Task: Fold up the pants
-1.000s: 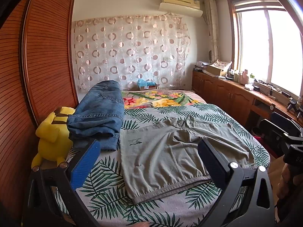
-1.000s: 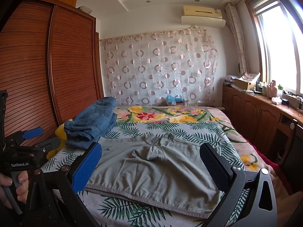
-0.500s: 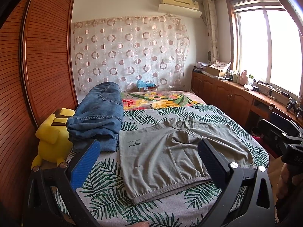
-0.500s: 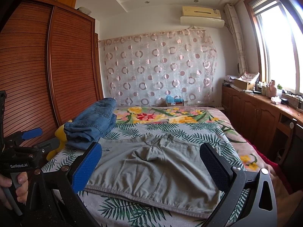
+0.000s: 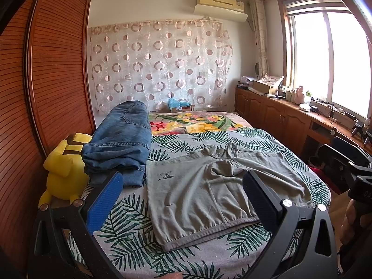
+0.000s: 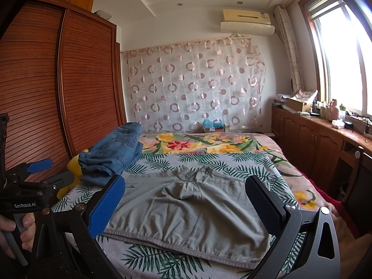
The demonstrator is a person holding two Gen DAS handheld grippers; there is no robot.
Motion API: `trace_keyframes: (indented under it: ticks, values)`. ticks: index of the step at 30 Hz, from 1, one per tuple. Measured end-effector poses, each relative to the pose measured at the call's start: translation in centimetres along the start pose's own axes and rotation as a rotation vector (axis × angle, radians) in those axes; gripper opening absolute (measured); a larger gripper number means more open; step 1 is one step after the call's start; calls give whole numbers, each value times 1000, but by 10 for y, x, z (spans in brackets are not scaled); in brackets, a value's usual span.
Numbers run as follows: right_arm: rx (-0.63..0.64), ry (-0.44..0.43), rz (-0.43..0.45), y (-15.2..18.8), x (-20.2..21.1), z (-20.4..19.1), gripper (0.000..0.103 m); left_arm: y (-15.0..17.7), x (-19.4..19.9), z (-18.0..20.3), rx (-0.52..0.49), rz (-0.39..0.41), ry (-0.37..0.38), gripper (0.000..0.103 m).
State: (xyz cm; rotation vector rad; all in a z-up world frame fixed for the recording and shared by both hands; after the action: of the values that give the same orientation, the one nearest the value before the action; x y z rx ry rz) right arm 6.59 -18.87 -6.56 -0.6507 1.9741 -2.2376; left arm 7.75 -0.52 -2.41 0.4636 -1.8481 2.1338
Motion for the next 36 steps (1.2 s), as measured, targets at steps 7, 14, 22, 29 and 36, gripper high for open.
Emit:
trace_keyframes:
  ticks: [7, 14, 22, 29, 36]
  values:
    - [1, 0, 1, 0, -1, -1, 103, -1, 0, 0, -1, 0, -1, 103]
    - [1, -2, 1, 1, 1, 0, 103, -1, 0, 2, -3, 2, 5, 103]
    - [0, -16, -1, 3, 1, -1, 103, 0, 0, 2, -2, 3, 4, 103]
    - [-1, -24, -15, 6, -3, 0, 103, 1, -1, 2, -3, -3, 4, 103]
    - [2, -16, -39, 11, -8, 4, 103, 12, -10, -6, 8, -33, -8, 103]
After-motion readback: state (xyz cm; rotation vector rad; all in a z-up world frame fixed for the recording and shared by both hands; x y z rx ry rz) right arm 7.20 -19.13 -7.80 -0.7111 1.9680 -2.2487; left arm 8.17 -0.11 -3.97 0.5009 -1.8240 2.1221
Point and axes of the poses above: each gripper's, at about its wrist camera, not at the fingertips, and x roughly against the way its jaws point, z to its right, y to its underside, the point moved 9 cm from there along -x, roughly the way its jaws point, and after that the axes turned 8 degrees about x, right-handed, at the moved point
